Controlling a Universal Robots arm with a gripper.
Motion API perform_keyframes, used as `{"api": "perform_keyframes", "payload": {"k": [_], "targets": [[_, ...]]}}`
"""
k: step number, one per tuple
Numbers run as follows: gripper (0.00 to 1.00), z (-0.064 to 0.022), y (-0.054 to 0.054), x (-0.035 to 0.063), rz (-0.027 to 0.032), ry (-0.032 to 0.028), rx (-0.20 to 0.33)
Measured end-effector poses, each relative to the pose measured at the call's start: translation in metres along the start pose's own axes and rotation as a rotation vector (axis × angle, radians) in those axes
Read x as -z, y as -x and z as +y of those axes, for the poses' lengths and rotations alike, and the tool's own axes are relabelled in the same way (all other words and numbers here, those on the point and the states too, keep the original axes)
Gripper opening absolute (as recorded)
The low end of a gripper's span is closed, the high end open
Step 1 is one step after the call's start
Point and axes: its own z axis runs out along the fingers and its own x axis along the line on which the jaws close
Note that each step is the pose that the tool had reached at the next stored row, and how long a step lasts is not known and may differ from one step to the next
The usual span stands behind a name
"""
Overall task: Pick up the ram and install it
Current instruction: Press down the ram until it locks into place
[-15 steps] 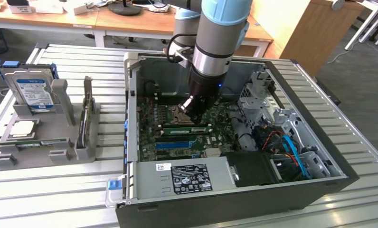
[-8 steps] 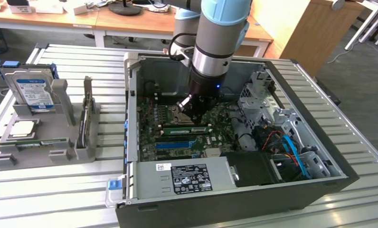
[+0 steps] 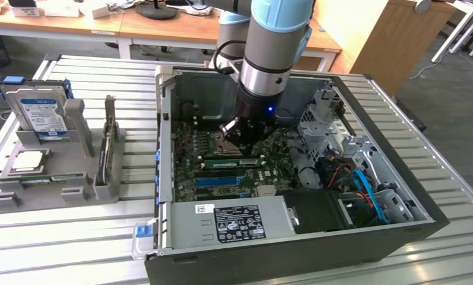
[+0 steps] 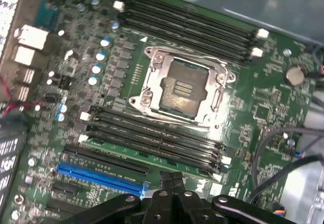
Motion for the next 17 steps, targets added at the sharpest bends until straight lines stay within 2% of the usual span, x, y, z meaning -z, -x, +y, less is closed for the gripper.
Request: {"api": "perform_keyframes", "payload": {"k": [6, 12, 17], "targets": [[0.11, 0.0000, -0.0001, -0.0013, -0.0006, -0.0040, -0.086], [0.11, 0.0001, -0.0001, -0.0015, -0.0002, -0.0035, -0.088], [0.11, 0.0003, -0.0001, -0.0015, -0.0016, 0.0112, -0.091]]}}
